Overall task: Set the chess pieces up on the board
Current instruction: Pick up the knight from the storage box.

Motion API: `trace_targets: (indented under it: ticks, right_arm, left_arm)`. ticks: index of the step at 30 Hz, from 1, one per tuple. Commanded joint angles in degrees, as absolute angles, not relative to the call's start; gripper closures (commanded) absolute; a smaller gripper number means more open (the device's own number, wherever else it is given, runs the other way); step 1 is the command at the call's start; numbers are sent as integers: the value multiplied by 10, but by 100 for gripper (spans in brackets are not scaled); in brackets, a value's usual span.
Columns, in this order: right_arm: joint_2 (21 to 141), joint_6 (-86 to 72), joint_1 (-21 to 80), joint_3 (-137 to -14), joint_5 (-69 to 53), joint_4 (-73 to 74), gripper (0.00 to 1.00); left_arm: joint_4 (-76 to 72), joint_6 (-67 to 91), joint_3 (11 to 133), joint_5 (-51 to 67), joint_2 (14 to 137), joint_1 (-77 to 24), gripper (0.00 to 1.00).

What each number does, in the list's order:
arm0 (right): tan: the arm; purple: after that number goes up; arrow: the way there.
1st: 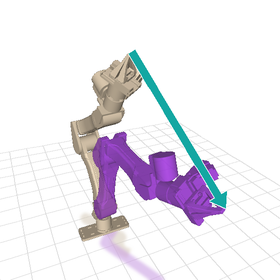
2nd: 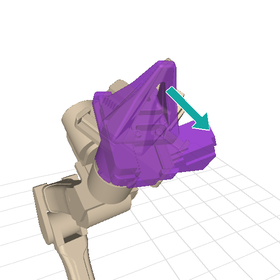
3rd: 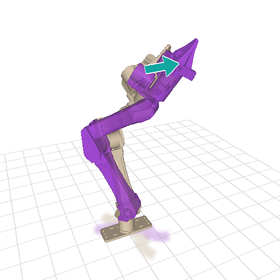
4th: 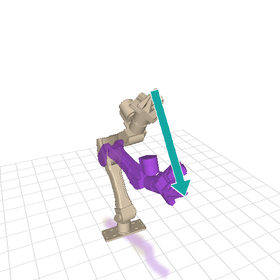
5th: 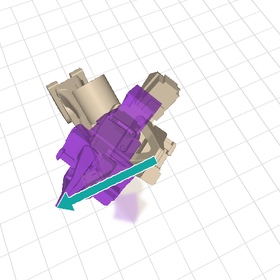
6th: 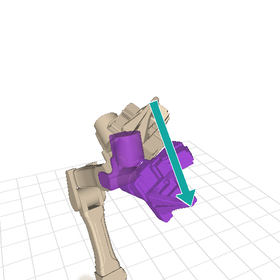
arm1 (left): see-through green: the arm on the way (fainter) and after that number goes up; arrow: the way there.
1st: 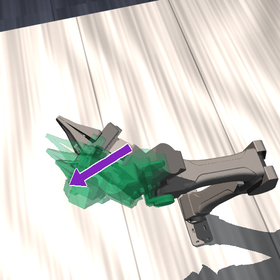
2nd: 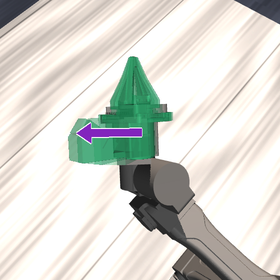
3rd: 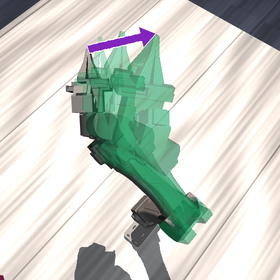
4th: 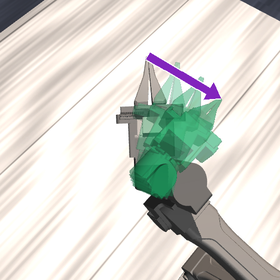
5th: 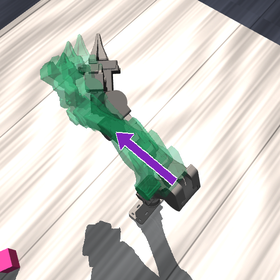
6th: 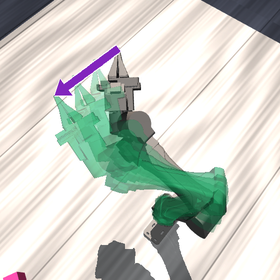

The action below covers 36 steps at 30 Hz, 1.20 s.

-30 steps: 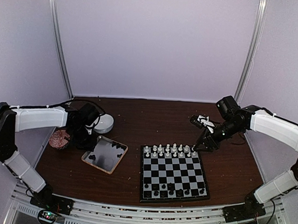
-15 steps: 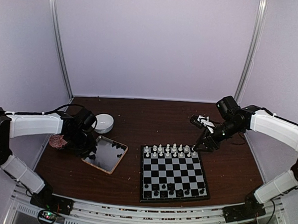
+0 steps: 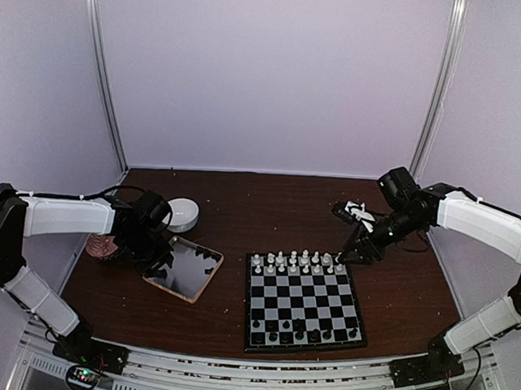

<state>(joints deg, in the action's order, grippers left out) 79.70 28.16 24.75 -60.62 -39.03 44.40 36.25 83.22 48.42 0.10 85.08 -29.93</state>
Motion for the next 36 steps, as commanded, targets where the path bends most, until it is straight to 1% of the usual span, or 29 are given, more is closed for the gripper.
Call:
trace_targets:
  ticks: [1, 12, 28, 36]
  right_arm:
    - [804, 287, 248, -618, -398, 454, 49]
    - [806, 291, 247, -616, -400, 457, 49]
    - [819, 297, 247, -618, -402, 464, 49]
    - [823, 300, 248, -621, -406, 470, 49]
  left_arm:
    - [350, 858, 490, 22, 867, -294, 68]
    - [303, 864, 469, 54, 890, -267, 68]
    - [294, 853, 464, 85, 915, -232, 69]
    - [326, 845, 479, 92, 925, -224, 73]
